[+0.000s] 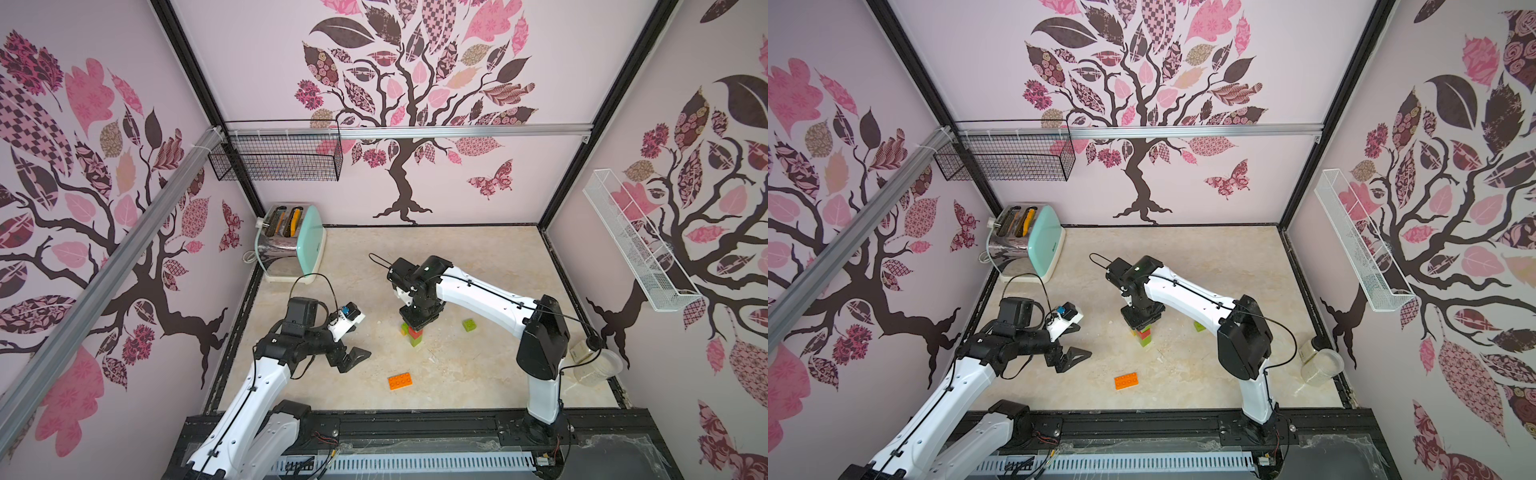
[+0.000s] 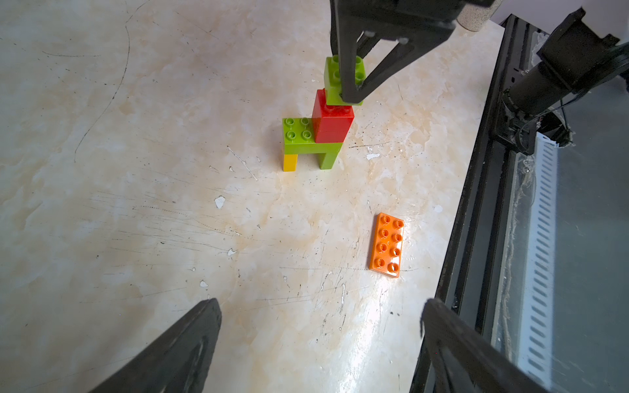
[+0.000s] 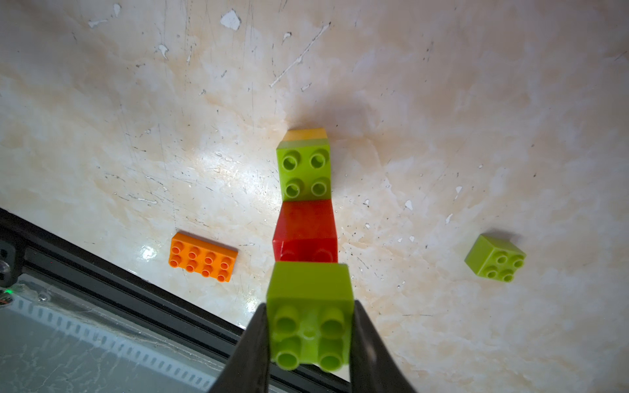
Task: Assemble a giraffe with lego
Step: Assemble the lego brick with the lego brick.
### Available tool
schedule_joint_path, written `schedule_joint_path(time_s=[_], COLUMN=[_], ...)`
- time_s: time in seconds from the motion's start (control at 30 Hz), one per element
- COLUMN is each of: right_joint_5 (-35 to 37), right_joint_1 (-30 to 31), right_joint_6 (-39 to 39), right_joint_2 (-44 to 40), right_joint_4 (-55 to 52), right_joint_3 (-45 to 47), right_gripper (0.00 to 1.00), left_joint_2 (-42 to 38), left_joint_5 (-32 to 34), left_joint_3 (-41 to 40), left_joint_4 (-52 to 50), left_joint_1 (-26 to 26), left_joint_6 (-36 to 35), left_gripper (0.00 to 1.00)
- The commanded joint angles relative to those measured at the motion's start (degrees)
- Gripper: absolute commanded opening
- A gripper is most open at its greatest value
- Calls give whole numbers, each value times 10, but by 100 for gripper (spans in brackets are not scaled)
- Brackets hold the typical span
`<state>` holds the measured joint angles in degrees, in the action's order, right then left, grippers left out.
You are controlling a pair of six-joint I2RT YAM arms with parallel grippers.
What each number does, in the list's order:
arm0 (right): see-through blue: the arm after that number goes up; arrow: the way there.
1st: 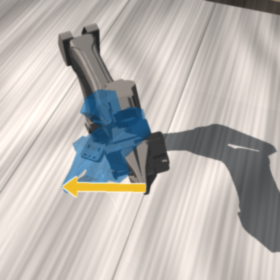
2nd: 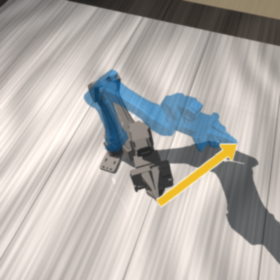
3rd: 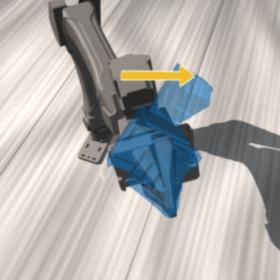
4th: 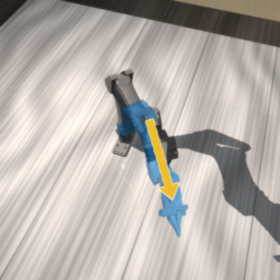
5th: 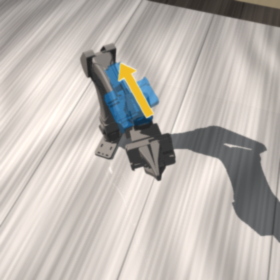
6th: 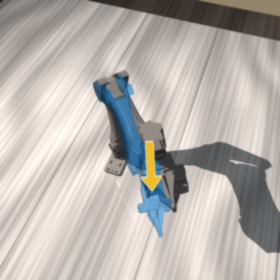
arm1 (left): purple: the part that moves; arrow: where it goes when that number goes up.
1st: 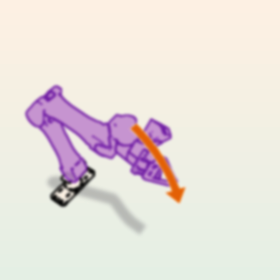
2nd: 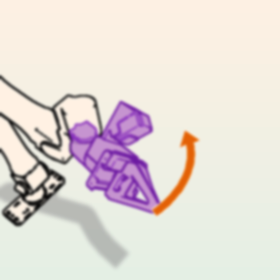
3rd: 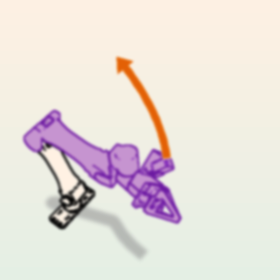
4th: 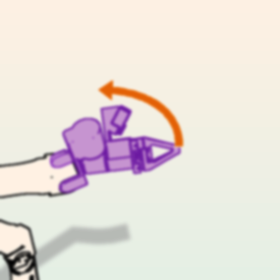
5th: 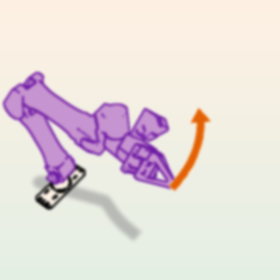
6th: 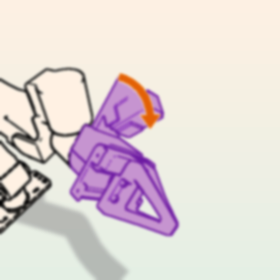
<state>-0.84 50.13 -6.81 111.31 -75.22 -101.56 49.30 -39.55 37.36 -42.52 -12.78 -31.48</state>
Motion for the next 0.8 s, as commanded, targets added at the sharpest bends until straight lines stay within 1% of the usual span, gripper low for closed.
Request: schedule_joint_path(time_s=[0.0,0.3,0.57,0.77], right_joint_5=[-1,14,11,8], right_joint_1=[2,1,0,0], right_joint_6=[6,15,22,3], right_joint_2=[20,29,33,27], right_joint_4=[10,9,-13,-9], right_joint_3=[-12,3,-1,14], right_gripper=[18,16,16,16], left_joint_2=[0,-1,-3,-5], left_joint_5=[-11,-9,-10,-9], left_joint_3=[-3,-3,-4,-4], left_joint_4=[-2,-2,-2,-2], left_joint_1=[3,2,4,3], left_joint_6=[-5,-5,-5,-5], left_gripper=[98,98,98,98])
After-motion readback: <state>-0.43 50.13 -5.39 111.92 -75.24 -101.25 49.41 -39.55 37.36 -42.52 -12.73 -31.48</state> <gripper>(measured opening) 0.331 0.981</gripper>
